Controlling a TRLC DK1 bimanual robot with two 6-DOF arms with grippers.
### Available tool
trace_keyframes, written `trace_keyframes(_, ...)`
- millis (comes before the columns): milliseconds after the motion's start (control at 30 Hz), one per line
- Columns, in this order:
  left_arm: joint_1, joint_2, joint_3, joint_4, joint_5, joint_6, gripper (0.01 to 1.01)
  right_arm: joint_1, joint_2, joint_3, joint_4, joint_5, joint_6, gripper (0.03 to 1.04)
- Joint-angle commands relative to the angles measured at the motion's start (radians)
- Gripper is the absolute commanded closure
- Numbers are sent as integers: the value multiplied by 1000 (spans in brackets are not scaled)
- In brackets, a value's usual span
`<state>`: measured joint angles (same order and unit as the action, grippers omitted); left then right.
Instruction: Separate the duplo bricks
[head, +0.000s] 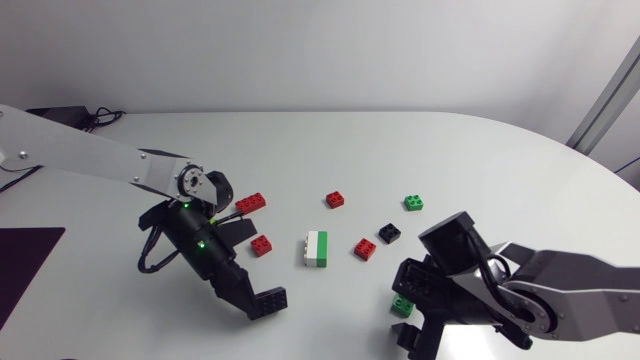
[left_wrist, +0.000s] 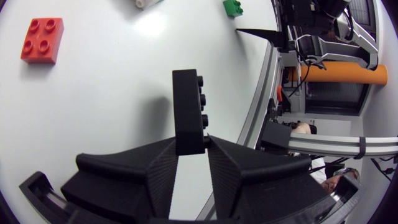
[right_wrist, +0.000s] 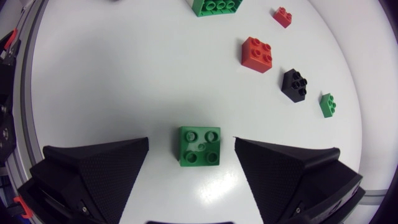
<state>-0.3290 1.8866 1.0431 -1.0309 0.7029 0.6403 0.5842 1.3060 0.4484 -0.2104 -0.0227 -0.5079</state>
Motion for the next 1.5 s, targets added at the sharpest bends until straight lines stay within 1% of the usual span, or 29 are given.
trace_keyframes(0, 22, 32, -23, 5, 1, 33, 777, 16, -5, -24, -1, 4, 29, 66)
trace_keyframes(333, 48, 65, -46, 42, -11, 38, 757, 28, -11, -27, 0, 4, 31, 66)
trace_keyframes(400, 53, 65, -45, 43, -14, 35, 667, 28, -16, -30, 0, 3, 31, 66)
trace_keyframes(567, 71, 65, -35, 45, -29, 21, 354, 34, -24, -37, 0, 3, 31, 66)
trace_keyframes(633, 82, 65, -29, 45, -39, 15, 238, 39, -24, -39, 0, 1, 31, 66)
trace_keyframes(667, 84, 65, -28, 43, -40, 15, 198, 40, -25, -40, 0, 1, 32, 66)
trace_keyframes(767, 85, 40, -28, 46, -54, 10, 154, 45, -27, -43, 0, 1, 32, 66)
trace_keyframes(933, 94, -38, -23, 48, -95, 9, 141, 48, -31, -48, 0, 1, 34, 66)
trace_keyframes(1067, 38, -221, -83, 130, -210, 27, 139, 49, -42, -47, -1, 3, 32, 66)
trace_keyframes(1133, 18, -281, -94, 137, -252, 55, 139, 55, -45, -47, -1, 7, 32, 66)
trace_keyframes(1200, -31, -362, -133, 175, -304, 61, 141, 62, -54, -47, -4, 12, 32, 66)
trace_keyframes(1267, -91, -414, -164, 186, -350, 38, 146, 68, -65, -50, -7, 18, 34, 66)
trace_keyframes(1367, -197, -455, -221, 236, -444, -48, 166, 72, -79, -51, -9, 27, 32, 66)
trace_keyframes(1467, -311, -489, -275, 265, -485, -125, 166, 78, -85, -50, -12, 33, 32, 66)
